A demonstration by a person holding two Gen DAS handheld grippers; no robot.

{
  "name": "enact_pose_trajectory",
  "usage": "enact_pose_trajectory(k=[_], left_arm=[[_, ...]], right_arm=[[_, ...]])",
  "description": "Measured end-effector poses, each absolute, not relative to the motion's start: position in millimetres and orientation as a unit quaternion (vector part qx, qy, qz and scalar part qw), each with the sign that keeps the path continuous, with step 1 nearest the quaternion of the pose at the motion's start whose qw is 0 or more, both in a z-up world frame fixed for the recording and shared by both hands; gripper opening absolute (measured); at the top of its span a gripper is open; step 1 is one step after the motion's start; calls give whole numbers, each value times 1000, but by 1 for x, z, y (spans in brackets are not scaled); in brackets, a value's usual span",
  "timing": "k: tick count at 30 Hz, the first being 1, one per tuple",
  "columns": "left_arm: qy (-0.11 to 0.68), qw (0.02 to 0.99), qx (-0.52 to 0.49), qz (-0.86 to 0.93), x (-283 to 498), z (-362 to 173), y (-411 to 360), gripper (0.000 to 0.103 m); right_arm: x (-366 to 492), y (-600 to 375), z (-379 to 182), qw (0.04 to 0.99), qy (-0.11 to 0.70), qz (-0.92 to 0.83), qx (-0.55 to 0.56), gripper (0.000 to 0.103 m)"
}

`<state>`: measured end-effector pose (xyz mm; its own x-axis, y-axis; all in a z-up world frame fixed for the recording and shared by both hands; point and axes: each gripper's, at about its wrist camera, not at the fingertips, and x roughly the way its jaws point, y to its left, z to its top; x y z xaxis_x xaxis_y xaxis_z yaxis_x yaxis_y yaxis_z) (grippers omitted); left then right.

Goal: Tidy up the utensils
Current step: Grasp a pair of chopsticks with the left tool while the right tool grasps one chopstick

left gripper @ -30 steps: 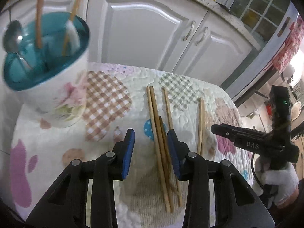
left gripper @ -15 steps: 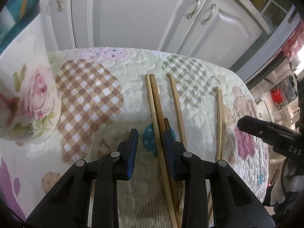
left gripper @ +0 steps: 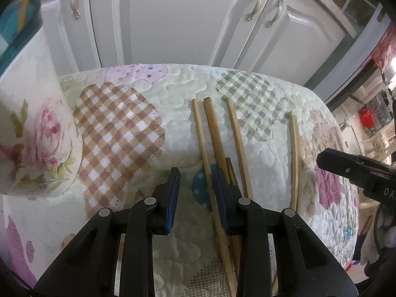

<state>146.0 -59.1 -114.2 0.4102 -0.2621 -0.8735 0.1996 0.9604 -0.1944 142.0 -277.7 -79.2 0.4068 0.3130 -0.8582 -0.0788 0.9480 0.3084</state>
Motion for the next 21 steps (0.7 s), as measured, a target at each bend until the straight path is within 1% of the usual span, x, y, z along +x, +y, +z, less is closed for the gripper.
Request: enact_pose_trajectory(k=[2, 5, 7, 10, 17, 21], left_arm=[[525, 840, -37, -132, 146, -113, -57, 23], [523, 842, -42, -122, 143, -111, -50, 21], [523, 843, -45, -118, 141, -110, -47, 18], [526, 841, -51, -116, 142, -111, -45, 18], [529, 839, -51, -118, 141, -113, -44, 18], [530, 837, -58, -121, 143, -114, -44, 18]], right_arm=[[143, -278, -81, 832, 533, 111, 105, 37], [147, -280, -86, 833, 537, 95, 91, 37], [153, -276, -92, 832, 544, 87, 73, 32], [160, -267, -98, 829, 550, 84, 52, 29], [170, -249, -99, 829, 554, 72, 1, 29], [171, -254, -100, 825, 560, 75, 22, 29]])
